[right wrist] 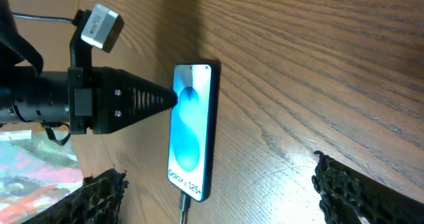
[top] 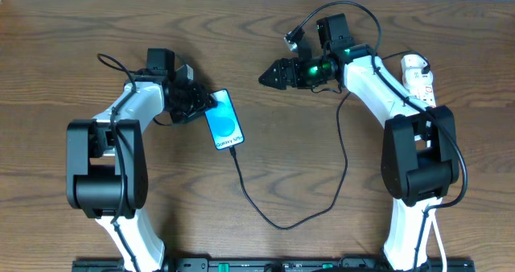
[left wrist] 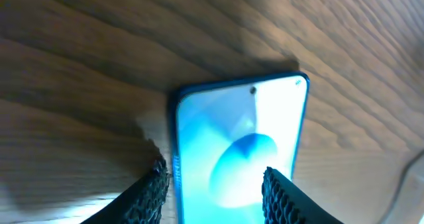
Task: Plug charger to phone and switch on socket
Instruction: 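Open the right gripper and lower the phone flat with the left gripper, then release the phone with the left gripper and retract both arms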
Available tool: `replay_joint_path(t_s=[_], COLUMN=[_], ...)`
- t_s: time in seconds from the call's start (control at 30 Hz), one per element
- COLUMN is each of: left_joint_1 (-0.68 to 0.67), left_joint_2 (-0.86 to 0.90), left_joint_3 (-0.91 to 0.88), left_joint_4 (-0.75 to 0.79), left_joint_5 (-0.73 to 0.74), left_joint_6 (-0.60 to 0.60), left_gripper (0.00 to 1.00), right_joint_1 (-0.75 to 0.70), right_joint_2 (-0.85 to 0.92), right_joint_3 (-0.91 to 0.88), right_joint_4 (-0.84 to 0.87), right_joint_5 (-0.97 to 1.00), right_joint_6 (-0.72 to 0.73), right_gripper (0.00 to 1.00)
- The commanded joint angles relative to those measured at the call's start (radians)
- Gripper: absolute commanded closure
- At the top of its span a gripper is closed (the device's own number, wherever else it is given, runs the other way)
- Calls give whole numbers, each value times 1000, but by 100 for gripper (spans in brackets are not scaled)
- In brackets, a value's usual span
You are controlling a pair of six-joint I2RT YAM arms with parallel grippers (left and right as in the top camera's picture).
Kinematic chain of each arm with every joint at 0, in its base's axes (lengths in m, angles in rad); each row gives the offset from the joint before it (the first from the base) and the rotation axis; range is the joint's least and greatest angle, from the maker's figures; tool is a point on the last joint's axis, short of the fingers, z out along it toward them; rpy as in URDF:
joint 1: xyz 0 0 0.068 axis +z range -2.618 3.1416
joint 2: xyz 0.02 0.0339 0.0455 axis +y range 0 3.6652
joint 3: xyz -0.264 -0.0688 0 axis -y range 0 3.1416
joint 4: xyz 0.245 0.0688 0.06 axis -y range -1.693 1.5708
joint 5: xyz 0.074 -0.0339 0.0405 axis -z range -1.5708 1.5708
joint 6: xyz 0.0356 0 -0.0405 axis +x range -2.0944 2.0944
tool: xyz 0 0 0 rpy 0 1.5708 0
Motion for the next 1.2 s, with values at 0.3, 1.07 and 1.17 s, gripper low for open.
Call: replay_joint_path(t_s=[0.3, 1.07, 1.17], left_joint_1=[41, 46, 46], left_joint_2=[-112, -584, -582], left_joint_3=[90, 102, 102], left_joint_4=[-181, -265, -265], left_joint_5=[-233, -230, -230], left_joint_6=[76, 126, 126], left_gripper=[47, 5, 5], right_joint_1=[4, -16, -53], right_joint_2=[-18, -284, -348], right_joint_3=[8, 10, 10], right_joint_4=[-1, -153, -218], right_joint_5=[1, 363, 437], right_joint_6=[-39, -37, -29], right_gripper=[14, 24, 36])
